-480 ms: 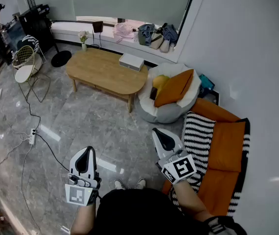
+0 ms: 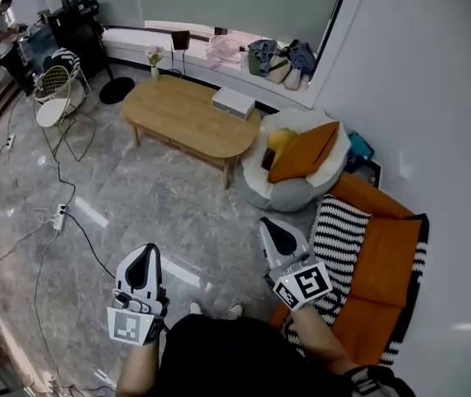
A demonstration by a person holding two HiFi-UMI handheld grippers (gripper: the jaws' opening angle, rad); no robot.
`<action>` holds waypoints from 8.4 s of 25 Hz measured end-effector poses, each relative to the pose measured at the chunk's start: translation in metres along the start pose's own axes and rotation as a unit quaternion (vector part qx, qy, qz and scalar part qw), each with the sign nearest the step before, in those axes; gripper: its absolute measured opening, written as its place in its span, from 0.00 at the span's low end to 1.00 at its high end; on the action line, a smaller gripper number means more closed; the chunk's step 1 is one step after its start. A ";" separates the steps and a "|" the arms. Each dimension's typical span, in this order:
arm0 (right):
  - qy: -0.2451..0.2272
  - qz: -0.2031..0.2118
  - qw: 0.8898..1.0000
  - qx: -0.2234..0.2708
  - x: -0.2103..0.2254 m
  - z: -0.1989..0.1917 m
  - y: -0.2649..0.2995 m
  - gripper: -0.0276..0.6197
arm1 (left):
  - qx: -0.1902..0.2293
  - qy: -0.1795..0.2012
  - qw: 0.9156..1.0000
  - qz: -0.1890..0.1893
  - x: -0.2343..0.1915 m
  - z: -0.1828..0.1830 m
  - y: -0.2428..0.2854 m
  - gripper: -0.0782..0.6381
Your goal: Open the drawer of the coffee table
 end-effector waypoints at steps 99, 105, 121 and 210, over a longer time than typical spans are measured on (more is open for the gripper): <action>0.313 0.131 0.941 0.013 0.221 -0.730 0.658 0.06 | -0.055 0.006 0.997 -0.054 -0.446 -0.764 0.362 0.12; 0.315 0.120 0.937 0.086 0.237 -0.726 0.657 0.26 | -0.069 0.024 0.996 -0.058 -0.451 -0.766 0.353 0.12; 0.345 0.093 0.926 0.125 0.256 -0.713 0.683 0.36 | -0.050 0.024 0.997 -0.051 -0.444 -0.749 0.338 0.12; 0.360 0.080 0.927 0.070 0.201 -0.719 0.646 0.24 | -0.046 0.051 0.997 -0.019 -0.444 -0.720 0.298 0.12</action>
Point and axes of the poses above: the fingertips, and each gripper's own axes: y forward along the fingers, x to its right, z out of its top, the point moved 1 cm from there along -y, backward along the fingers, and after that the axes turned 2 degrees about -z, right-handed, at the moved point
